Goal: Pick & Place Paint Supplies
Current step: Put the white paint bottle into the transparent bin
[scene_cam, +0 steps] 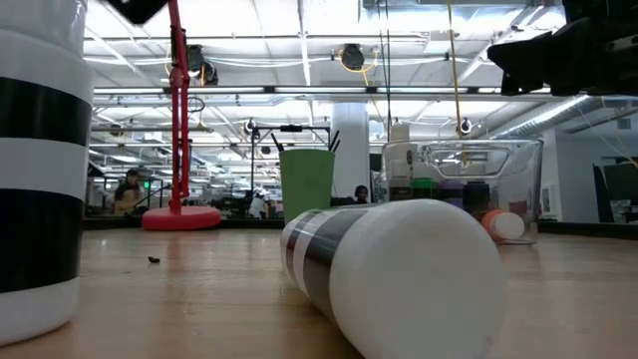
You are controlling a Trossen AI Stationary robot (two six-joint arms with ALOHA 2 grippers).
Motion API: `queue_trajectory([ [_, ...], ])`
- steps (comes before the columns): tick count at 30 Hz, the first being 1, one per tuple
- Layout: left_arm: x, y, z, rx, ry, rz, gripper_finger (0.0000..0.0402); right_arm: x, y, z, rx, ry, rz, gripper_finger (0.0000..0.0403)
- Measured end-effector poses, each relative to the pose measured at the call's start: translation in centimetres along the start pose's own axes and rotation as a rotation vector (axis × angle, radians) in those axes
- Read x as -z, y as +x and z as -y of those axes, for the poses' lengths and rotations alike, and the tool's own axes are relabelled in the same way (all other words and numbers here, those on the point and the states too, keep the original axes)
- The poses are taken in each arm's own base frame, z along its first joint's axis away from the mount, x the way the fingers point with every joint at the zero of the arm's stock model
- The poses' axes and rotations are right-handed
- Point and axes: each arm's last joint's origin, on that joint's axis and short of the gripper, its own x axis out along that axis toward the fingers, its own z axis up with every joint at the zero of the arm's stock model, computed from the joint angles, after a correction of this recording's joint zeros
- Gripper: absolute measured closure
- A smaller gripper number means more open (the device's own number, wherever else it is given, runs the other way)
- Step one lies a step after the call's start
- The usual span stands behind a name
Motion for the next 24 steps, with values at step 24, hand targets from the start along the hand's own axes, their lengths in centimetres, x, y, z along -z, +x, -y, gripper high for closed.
queue_trajectory([
  [24,1.9,3.0,0.1,-0.051,0.067,-0.071,0.0137,0.0,0.0,0.0,0.003,-0.001,0.002,0.0399],
])
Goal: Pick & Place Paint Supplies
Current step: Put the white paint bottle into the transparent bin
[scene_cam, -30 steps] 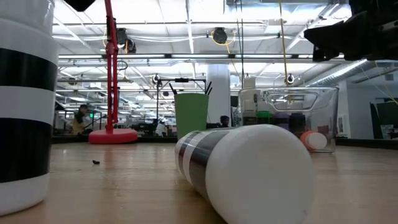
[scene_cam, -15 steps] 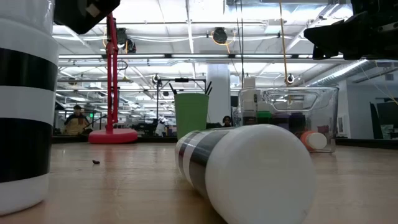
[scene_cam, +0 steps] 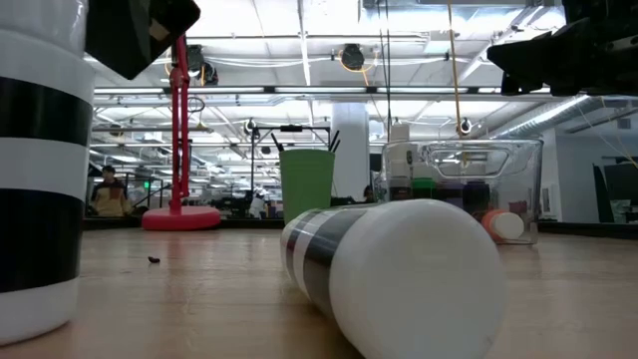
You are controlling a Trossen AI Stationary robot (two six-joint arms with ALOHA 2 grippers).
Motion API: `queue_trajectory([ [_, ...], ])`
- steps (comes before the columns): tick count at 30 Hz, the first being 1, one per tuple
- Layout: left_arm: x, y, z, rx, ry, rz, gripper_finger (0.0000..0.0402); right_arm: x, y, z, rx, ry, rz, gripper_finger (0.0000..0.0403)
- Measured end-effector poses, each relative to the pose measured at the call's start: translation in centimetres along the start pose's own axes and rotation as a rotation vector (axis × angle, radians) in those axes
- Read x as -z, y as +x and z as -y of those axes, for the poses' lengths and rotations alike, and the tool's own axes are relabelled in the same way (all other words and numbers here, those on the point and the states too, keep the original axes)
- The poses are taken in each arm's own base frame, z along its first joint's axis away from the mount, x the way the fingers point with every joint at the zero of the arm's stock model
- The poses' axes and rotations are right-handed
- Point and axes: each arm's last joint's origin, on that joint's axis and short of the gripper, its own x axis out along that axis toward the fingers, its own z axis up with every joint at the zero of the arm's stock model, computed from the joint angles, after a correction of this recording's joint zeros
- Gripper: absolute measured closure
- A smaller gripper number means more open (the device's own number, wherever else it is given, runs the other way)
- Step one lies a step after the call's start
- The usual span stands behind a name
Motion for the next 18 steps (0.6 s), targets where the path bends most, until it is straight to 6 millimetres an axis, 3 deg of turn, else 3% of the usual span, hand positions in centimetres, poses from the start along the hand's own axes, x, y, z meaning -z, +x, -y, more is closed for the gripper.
queue_trajectory([
  [10,0.01,-0.03,-0.29,-0.007,0.013,-0.010,0.0141,-0.04,0.00,0.01,0.001,0.001,0.004,0.0399],
  [18,0.12,-0.02,-0.39,-0.012,0.019,-0.025,0.0227,-0.04,0.00,0.01,0.001,0.000,0.004,0.0399],
])
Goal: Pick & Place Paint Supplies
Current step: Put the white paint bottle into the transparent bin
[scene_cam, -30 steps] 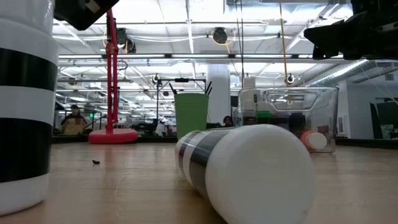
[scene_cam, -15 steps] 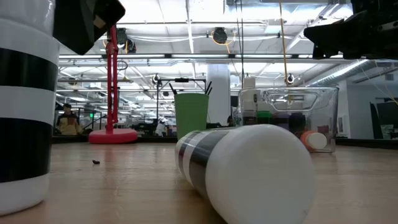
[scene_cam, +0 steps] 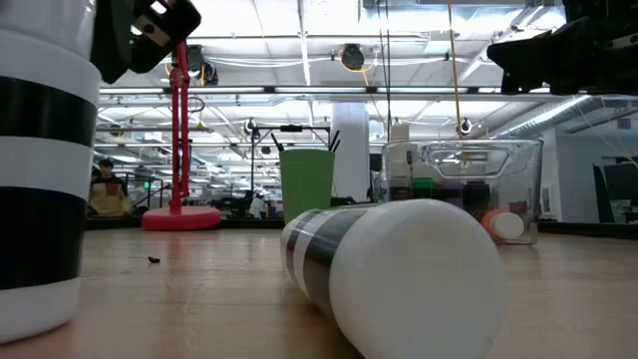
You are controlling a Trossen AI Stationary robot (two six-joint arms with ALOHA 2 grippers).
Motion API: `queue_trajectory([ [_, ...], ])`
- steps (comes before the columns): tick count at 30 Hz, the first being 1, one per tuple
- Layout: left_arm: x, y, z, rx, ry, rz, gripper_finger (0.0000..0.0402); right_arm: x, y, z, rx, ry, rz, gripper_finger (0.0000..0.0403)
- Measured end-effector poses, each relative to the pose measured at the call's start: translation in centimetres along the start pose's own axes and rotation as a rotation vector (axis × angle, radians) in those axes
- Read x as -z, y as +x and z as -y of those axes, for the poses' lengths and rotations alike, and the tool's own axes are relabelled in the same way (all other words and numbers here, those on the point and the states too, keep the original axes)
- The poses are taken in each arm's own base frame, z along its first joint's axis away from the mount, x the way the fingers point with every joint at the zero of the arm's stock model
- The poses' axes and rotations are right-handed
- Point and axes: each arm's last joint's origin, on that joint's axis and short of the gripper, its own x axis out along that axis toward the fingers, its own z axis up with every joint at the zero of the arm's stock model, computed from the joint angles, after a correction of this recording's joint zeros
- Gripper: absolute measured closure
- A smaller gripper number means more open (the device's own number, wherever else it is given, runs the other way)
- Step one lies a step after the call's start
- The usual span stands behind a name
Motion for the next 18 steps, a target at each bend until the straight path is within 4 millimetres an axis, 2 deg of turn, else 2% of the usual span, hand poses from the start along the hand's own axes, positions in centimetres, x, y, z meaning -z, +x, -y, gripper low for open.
queue_trajectory([
  [4,0.0,0.0,-0.4,-0.005,-0.004,-0.010,0.0304,0.0,0.0,0.0,0.000,0.004,0.000,0.0399],
  [7,-0.6,-0.5,-1.3,-0.006,-0.015,0.007,0.0310,0.0,0.0,0.0,0.000,0.007,0.000,0.0399],
  [11,-2.6,-3.1,-3.4,-0.026,-0.043,0.125,0.0310,-0.1,0.0,0.0,0.001,0.026,0.007,0.0399],
  [15,-4.9,-6.9,-7.6,-0.135,-0.157,0.293,0.0310,-0.1,0.0,0.0,0.001,0.034,0.007,0.0399],
  [18,-6.6,-9.6,-12.2,-0.208,-0.232,0.413,0.0310,-0.1,0.0,0.0,0.001,0.035,0.006,0.0399],
])
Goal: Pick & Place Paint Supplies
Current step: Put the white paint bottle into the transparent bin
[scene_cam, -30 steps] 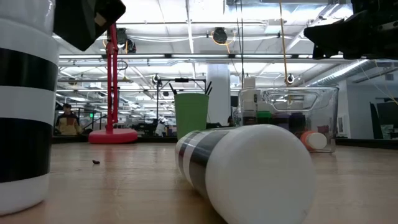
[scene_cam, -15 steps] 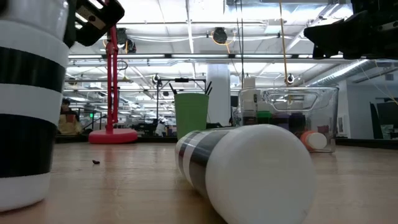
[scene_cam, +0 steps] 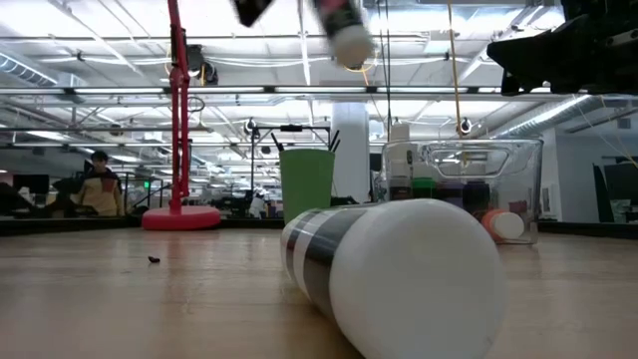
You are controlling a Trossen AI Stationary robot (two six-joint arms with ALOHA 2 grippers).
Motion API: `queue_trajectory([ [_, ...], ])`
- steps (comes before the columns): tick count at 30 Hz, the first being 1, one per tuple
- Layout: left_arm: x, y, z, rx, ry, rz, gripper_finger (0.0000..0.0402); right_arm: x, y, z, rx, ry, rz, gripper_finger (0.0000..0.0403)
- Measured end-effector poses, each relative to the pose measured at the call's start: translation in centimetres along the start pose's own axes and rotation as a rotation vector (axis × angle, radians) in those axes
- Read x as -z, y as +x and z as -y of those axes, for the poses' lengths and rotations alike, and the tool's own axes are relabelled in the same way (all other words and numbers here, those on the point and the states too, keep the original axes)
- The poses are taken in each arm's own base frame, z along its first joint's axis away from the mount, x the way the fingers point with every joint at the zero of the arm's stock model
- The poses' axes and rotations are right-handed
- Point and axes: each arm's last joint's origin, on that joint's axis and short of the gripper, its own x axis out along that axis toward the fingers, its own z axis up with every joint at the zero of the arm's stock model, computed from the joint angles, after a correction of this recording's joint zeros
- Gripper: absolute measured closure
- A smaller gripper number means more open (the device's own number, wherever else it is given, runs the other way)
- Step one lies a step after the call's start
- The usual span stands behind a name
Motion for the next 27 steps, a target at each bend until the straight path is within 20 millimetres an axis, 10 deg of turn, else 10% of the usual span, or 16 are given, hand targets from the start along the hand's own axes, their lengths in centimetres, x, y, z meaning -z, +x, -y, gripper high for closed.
queue_trajectory([
  [9,-5.7,5.0,-8.7,-0.086,0.077,0.134,0.0310,-0.2,0.0,0.1,0.010,-0.004,0.020,0.0399],
  [17,-5.2,12.6,-10.8,-0.116,0.081,0.035,0.0310,-0.7,-0.1,0.1,0.014,-0.008,0.070,0.0399],
  [27,-3.1,15.8,-12.4,-0.300,0.071,-0.057,0.0310,-0.8,-0.1,0.1,0.016,-0.028,0.077,0.0399],
])
